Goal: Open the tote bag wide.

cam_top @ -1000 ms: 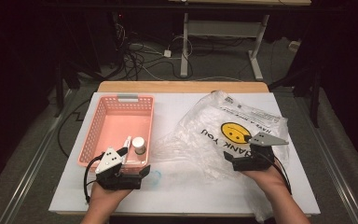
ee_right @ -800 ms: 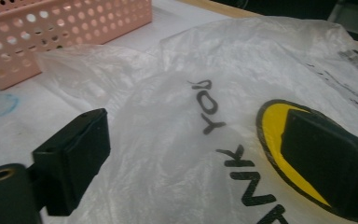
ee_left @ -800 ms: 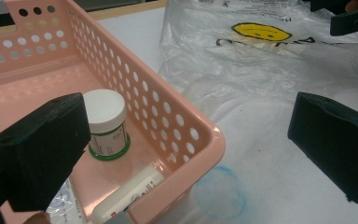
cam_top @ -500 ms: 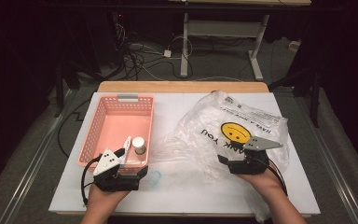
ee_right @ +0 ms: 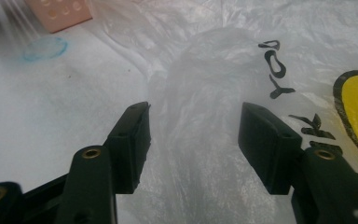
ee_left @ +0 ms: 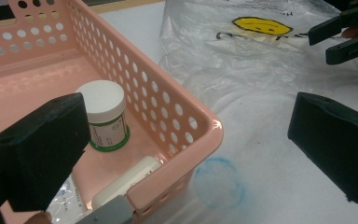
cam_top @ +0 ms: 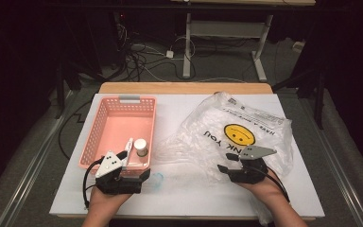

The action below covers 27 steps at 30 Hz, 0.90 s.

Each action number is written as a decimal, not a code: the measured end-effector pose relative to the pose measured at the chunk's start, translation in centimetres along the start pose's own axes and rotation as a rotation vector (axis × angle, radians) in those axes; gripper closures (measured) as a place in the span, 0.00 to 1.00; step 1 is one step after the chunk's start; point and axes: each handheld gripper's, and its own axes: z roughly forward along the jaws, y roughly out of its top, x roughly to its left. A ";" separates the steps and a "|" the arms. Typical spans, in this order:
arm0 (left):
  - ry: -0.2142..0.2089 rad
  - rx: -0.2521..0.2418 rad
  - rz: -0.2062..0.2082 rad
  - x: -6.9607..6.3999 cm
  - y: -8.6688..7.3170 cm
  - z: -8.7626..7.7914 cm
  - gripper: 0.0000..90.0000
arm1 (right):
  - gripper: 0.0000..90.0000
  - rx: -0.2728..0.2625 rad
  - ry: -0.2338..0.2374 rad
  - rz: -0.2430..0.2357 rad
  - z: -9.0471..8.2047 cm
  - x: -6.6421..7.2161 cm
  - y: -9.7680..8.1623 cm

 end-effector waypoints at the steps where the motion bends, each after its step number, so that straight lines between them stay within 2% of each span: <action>1: 0.001 0.000 0.000 0.0 0.0 0.0 0.00 | 0.51 0.006 0.003 -0.005 0.1 0.0 0.0; 6: -0.004 -0.003 -0.013 0.1 0.0 0.0 0.00 | 0.48 0.045 0.008 -0.016 0.8 0.4 -0.2; 10: -0.010 -0.002 -0.007 -0.1 0.1 0.0 0.00 | 0.44 0.086 0.019 -0.035 1.4 0.6 -0.4; 14: -0.010 -0.006 -0.014 -0.1 0.1 0.0 0.00 | 0.34 0.120 0.023 -0.043 2.0 0.8 -0.7; 18: -0.009 -0.007 -0.013 -0.1 0.1 -0.1 0.00 | 0.30 0.149 0.020 -0.062 2.4 1.0 -0.9; 22: -0.010 -0.007 -0.014 -0.1 0.1 -0.1 0.00 | 0.31 0.187 0.019 -0.084 2.8 1.3 -1.1; 27: -0.013 -0.003 -0.011 -0.1 0.1 0.0 0.00 | 0.43 0.177 0.022 -0.072 2.8 0.9 -1.1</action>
